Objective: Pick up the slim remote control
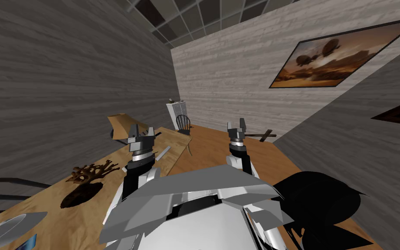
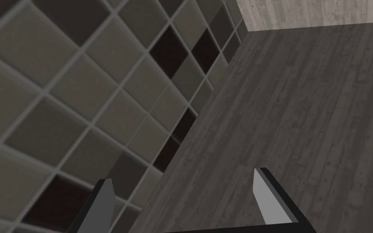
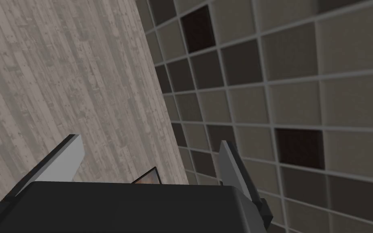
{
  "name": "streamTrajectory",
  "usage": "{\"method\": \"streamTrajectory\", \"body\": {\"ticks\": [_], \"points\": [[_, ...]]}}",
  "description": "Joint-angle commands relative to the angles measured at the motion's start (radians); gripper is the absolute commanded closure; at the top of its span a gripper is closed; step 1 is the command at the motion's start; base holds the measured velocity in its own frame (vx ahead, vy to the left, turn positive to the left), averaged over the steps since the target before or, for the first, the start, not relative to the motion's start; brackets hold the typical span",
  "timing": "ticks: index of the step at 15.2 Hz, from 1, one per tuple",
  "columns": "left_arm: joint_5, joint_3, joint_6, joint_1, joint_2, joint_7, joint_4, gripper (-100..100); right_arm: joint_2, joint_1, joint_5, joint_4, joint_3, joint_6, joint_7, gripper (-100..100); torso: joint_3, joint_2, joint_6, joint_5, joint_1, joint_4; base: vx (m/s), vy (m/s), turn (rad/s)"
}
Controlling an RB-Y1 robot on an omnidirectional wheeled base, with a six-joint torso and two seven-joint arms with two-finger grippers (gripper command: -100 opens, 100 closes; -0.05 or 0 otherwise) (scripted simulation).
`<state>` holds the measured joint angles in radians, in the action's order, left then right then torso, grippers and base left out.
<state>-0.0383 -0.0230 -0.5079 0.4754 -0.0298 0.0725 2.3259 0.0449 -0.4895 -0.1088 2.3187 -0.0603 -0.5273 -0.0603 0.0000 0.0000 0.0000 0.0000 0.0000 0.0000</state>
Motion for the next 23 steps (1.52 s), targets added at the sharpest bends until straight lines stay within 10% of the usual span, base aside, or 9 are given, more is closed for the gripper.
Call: {"method": "streamTrajectory", "body": {"ticks": [1, 23], "points": [[0.013, -0.01, 0.027, 0.001, -0.043, 0.006, -0.017, -100, 0.0, 0.0, 0.0, 0.0, 0.0, 0.0, 0.0, 0, 0.0, 0.0, 0.0, 0.0, 0.0, 0.0, -0.012, -0.041, -0.069], [0.204, -0.153, 0.417, 0.021, -0.232, 0.085, -0.26, -100, 0.0, 0.0, 0.0, 0.0, 0.0, 0.0, 0.0, 0, -0.002, -0.003, 0.0, 0.0, 0.0, -0.001, 0.026, -0.03, -0.084]]}}
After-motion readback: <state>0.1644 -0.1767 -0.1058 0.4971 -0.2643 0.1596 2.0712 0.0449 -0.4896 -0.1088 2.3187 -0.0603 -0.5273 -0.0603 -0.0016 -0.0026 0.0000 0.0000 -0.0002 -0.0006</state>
